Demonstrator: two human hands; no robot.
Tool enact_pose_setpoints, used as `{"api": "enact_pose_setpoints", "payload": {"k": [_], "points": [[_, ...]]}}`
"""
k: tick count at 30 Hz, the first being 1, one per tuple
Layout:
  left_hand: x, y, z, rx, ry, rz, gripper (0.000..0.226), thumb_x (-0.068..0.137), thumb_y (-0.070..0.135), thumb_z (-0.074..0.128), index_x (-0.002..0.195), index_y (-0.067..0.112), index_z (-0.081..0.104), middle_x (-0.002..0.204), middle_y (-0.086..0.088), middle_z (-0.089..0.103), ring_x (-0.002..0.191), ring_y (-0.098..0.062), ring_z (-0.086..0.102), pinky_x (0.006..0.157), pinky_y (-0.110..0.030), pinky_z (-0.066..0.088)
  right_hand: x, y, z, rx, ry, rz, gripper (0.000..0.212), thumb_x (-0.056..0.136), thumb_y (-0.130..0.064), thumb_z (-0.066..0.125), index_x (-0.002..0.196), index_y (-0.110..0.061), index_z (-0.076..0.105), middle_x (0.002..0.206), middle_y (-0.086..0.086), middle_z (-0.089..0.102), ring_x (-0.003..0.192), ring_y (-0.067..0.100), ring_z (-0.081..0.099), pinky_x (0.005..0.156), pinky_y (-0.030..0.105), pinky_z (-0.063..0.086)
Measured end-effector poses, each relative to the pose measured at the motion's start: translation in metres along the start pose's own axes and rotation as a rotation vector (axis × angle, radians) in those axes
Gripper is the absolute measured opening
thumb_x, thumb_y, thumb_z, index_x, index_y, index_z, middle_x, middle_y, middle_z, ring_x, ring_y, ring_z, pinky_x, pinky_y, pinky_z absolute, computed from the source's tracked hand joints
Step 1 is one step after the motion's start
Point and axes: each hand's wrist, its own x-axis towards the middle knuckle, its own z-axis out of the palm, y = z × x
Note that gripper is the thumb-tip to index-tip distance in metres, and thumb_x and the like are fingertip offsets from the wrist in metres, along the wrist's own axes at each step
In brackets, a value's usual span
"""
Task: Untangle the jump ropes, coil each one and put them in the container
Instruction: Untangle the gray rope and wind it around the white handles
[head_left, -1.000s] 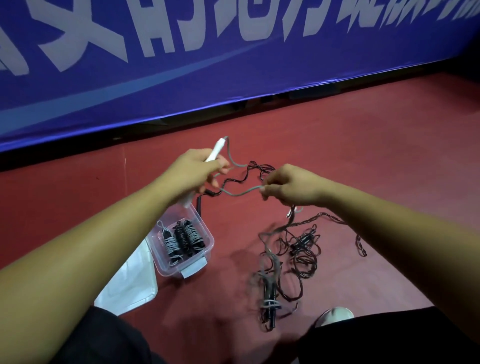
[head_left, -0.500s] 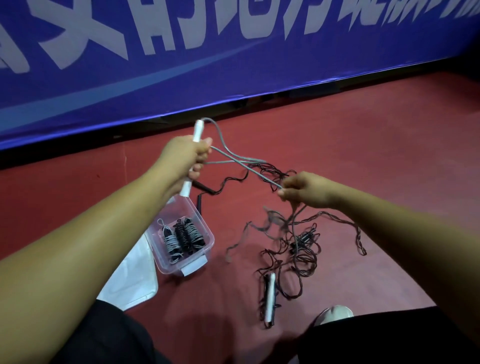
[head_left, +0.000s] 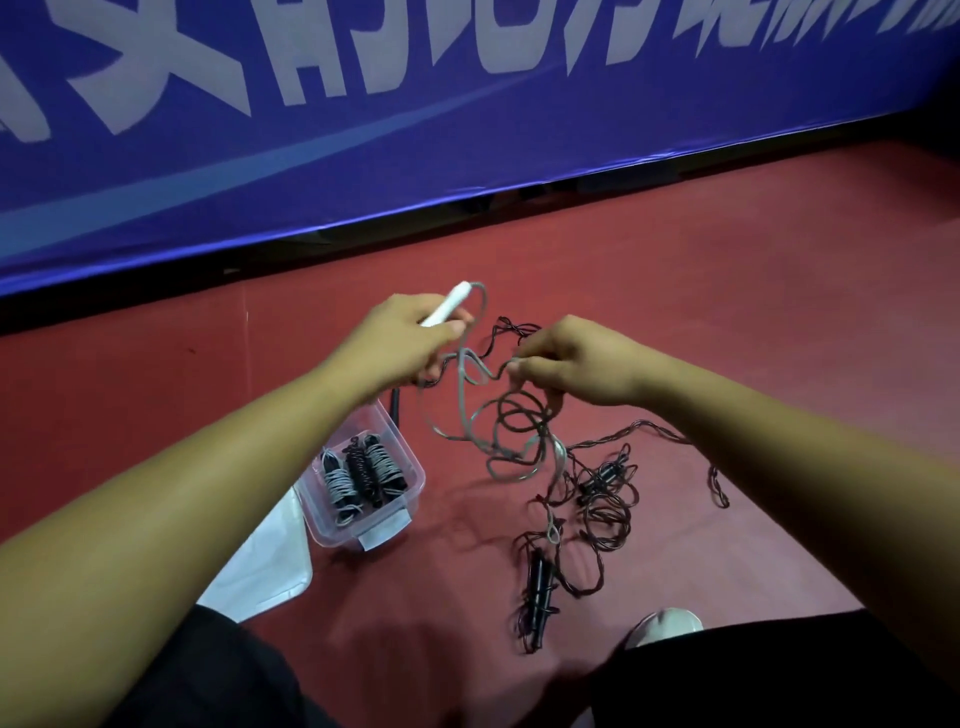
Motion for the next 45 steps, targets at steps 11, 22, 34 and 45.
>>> {"api": "enact_pose_setpoints", "payload": {"k": [11,22,34,45], "points": [[-0.011,0.006,0.009,-0.109,-0.329,0.027,0.015,0.091,0.030,0.069,0.083,0.020,0.062,0.072,-0.010,0.045,0.052,-0.013,0.034,0.047,-0.024,0.027,-0.006,-0.008,-0.006,0.188,0.103,-0.081,0.025,0.098,-0.026,0.061,0.090,-0.007,0.075,0.061,0.009,0.056,0.059,0.019,0.054,0.058,0.041,0.047],[-0.008,0.015,0.003,0.277,-0.020,0.333,0.012,0.096,0.020,0.058,0.084,0.019,0.062,0.067,0.009,0.067,0.054,-0.002,0.058,0.055,-0.030,0.045,-0.003,0.013,0.000,0.044,0.060,0.002,0.026,0.100,-0.027,0.058,0.078,-0.018,0.069,0.062,0.000,0.065,0.060,0.018,0.065,0.064,0.032,0.052],[0.029,-0.035,-0.056,0.503,0.011,-0.159,0.014,0.096,0.020,0.059,0.093,0.007,0.064,0.079,-0.012,0.064,0.060,-0.023,0.052,0.054,-0.028,0.036,-0.014,0.071,-0.004,-0.080,0.082,0.257,0.027,0.102,-0.022,0.055,0.086,-0.005,0.069,0.066,0.000,0.067,0.055,0.010,0.057,0.055,0.019,0.044],[0.000,-0.003,-0.008,-0.204,-0.200,-0.153,0.015,0.098,0.016,0.057,0.102,0.013,0.071,0.095,-0.002,0.073,0.052,-0.015,0.060,0.041,-0.019,0.032,0.002,-0.001,0.002,-0.080,0.031,0.058,0.026,0.099,-0.023,0.060,0.073,-0.021,0.066,0.058,-0.001,0.064,0.046,0.002,0.054,0.048,0.015,0.040]]}}
